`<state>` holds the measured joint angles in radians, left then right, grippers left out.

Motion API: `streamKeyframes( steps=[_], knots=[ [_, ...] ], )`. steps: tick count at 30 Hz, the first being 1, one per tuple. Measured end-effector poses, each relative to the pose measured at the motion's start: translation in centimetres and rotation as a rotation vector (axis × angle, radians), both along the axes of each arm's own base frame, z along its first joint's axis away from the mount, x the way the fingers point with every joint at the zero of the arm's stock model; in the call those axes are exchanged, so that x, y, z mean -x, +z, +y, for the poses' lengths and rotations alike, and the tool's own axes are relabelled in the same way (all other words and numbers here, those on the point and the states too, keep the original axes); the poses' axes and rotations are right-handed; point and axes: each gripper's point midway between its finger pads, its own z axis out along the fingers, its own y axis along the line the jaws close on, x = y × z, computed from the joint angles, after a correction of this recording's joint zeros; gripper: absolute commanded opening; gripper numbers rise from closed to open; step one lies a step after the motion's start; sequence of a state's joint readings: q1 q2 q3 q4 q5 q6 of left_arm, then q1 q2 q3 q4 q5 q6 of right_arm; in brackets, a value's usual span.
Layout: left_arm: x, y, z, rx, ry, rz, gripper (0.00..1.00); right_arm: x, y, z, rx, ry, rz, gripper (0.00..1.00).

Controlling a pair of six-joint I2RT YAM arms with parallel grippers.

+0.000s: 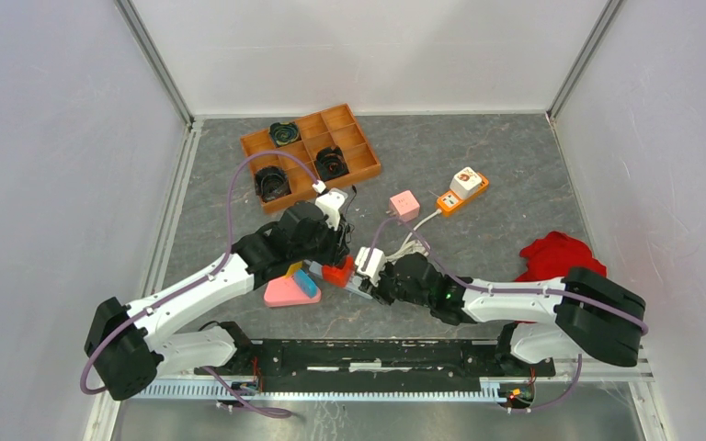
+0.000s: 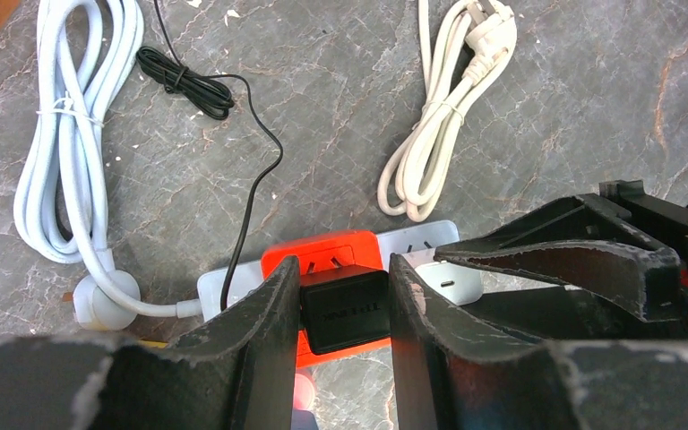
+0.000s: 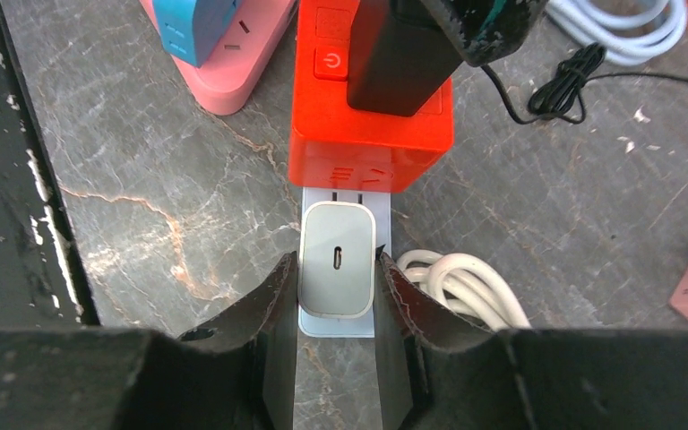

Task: Insert the plug
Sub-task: Pick up the plug from the socket.

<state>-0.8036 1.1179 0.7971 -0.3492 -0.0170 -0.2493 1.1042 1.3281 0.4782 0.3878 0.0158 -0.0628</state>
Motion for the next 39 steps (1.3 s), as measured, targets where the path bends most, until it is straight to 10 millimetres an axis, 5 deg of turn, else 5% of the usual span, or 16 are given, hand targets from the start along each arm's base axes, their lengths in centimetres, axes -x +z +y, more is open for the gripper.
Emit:
streamKeyframes(
  steps=[14, 28, 39],
  knots=[
    [-0.2, 0.3, -0.5, 0.021, -0.010, -0.010, 0.29, 0.2, 0.9, -1.5, -0.140, -0.006, -0.111, 0.00],
    [-0.3, -0.1, -0.3, 0.003, 0.001, -0.004, 0.29, -0.4, 0.0, -0.3, -0.008, 0.019, -0.076, 0.00],
    [-0.7, 0.2, -0.6, 0.013, 0.004, -0.019, 0.29, -0.2, 0.6, -1.4, -0.166, -0.059, -0.066, 0.00]
  ],
)
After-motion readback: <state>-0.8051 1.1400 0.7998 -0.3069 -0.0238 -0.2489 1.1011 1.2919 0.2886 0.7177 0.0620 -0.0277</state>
